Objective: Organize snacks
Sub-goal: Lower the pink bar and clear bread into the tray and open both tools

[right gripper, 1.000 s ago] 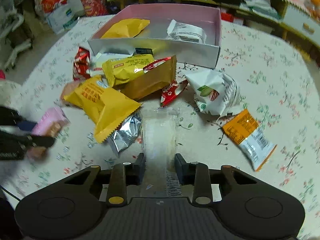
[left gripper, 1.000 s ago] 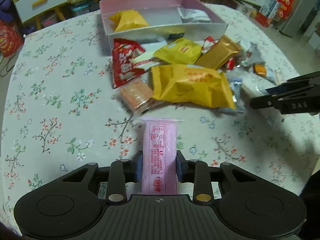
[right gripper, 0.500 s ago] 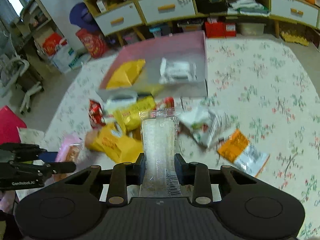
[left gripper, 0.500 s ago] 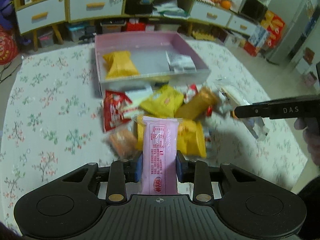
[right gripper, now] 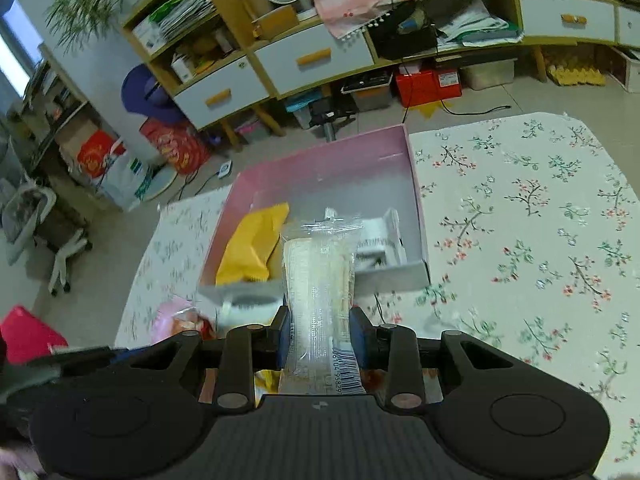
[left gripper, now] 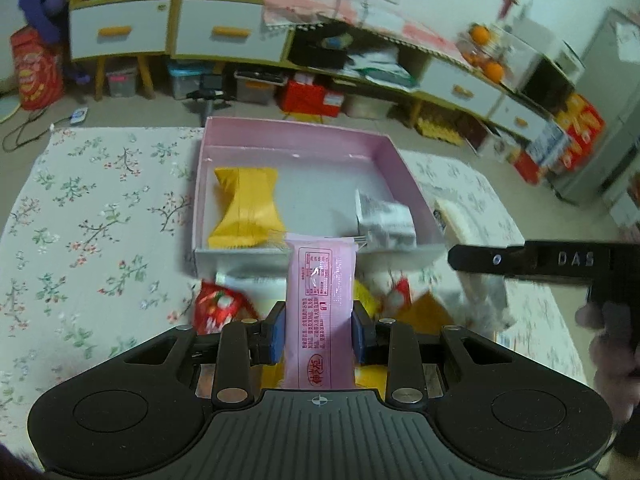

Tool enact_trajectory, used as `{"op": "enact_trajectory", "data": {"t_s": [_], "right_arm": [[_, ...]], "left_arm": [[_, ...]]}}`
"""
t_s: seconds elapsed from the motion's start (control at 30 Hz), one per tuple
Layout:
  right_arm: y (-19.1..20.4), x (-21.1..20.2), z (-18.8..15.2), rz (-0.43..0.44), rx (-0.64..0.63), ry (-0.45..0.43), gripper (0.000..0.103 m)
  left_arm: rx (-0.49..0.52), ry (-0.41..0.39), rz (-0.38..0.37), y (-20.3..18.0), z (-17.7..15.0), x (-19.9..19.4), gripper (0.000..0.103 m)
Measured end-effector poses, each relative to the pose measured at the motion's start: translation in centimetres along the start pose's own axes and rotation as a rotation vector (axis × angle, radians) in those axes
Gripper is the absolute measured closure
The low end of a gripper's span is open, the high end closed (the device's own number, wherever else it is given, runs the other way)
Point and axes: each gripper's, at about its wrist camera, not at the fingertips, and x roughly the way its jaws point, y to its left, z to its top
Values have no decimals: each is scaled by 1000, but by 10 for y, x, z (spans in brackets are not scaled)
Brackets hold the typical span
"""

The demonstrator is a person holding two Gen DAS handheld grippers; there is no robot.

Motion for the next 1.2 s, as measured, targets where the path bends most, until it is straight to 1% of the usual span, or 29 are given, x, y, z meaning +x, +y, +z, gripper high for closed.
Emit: {"op": "enact_trajectory", "data": {"t_s": [0.17, 0.23, 0.3, 0.47, 0.63, 0.77, 0.9, 1.07, 1.17, 1.2], "right_arm": [[1, 13, 12, 8, 29, -43, 103], [-2, 17, 19, 21, 63, -57, 103], [-4, 22, 28, 28, 76, -57, 103], [-4, 34, 49, -35, -4, -88, 103], [-17, 53, 58, -93, -66, -109, 103], [-28, 68, 61, -105, -86, -105, 103], [-34, 75, 65, -69, -84, -122, 103], [-37, 81, 66, -73, -85, -105, 103], [-37, 80, 67, -66, -75, -103, 101], [-38, 79, 67, -66, -72, -100, 100]], "left_arm": [[-55, -34, 3, -9, 20, 21, 74], [-53, -24, 6, -14, 27, 32, 74], [-40, -23, 26, -18, 36, 43, 74], [-105, -27, 33, -11, 54, 72, 74], [-136, -53, 45, 1, 58, 92, 74], [-105, -83, 38, -2, 63, 103, 74], [-99, -76, 51, -5, 64, 117, 74], [-92, -84, 52, -5, 62, 125, 73], [-85, -102, 55, -7, 61, 123, 70], [-83, -105, 50, -8, 62, 121, 67]]}}
